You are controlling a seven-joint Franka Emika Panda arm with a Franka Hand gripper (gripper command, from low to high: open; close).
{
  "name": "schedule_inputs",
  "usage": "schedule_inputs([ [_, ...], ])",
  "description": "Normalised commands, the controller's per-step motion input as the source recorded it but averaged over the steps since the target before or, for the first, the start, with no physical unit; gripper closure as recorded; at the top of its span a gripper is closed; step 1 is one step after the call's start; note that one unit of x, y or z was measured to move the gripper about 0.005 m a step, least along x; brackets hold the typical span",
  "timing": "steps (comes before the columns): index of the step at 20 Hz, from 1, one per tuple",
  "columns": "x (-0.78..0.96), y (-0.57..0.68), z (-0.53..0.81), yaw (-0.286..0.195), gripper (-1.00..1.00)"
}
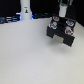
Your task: Open the kcup holder, insert the kcup into the holder, and close the kcup holder
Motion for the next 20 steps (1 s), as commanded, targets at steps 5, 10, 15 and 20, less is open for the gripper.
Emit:
schedule_inputs([
  [5,0.06,0.21,-0.19,0.048,1.0],
  [10,-0.03,0.01,-0.24,0.031,1.0],
  [15,0.06,0.01,-0.16,0.0,1.0],
  [20,0.21,0.18,-0.07,-0.001,1.0],
])
